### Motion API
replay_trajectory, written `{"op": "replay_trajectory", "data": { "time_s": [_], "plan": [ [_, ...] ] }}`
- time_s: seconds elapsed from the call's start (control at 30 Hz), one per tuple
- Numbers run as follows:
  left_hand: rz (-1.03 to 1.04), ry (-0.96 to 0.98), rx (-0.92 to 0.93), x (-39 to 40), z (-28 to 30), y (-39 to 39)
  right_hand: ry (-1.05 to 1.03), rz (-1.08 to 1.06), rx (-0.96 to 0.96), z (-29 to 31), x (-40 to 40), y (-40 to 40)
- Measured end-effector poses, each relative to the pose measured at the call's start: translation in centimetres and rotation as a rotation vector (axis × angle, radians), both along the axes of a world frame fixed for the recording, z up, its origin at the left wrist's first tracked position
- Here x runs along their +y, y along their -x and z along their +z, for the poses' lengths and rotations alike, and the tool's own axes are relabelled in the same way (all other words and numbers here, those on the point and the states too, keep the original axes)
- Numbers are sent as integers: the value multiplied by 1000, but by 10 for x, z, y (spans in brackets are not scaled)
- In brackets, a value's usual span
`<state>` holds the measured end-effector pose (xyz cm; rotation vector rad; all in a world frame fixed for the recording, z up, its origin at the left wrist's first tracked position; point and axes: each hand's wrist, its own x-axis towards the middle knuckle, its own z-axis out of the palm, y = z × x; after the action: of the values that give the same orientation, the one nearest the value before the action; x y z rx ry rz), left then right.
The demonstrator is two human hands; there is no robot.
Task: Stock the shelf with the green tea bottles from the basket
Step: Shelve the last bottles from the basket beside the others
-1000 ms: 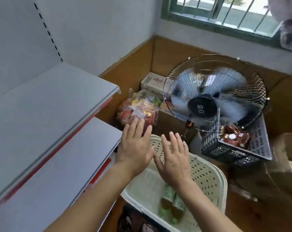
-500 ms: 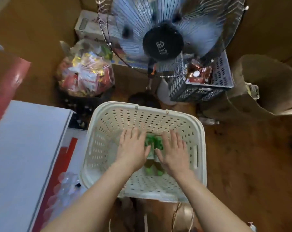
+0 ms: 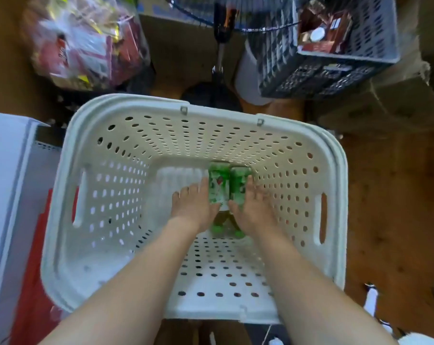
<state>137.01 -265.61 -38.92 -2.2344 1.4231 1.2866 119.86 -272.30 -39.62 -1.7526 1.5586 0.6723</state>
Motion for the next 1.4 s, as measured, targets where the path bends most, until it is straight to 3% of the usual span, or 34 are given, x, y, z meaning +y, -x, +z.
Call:
{"op": "replay_trajectory", "data": {
  "time_s": [0.23,0.37,0.53,0.63,0.8,1.0,1.1,1.23,1.4],
  "plan": [
    [36,-125,119,-4,-57,14,-159,-303,12,-51,-12,5],
    [209,-162,249,-14,-83,10,-140,-354,-18,-66,-7,5],
    [424,-173,333,-13,-95,8,-138,-480,-198,-68,-12,12],
    [508,-183,324,-8,-105,0,-195,-462,-293,-72,-6,3],
    [531,-201,406,-6,-95,-13,-216,-234,-221,-80,4,-18],
    [592,-223,393,-4,-83,-21,-169,-169,-123,-73,2,-19],
    [559,-139,244,4,-61,-32,-134,-147,-98,-52,-1,-15],
    [586,-20,73,15,-30,-43,-72,-212,-173,-23,3,-6],
    [607,25,57,15,3,-61,106,-275,-223,12,-8,-15]
  ]
}}
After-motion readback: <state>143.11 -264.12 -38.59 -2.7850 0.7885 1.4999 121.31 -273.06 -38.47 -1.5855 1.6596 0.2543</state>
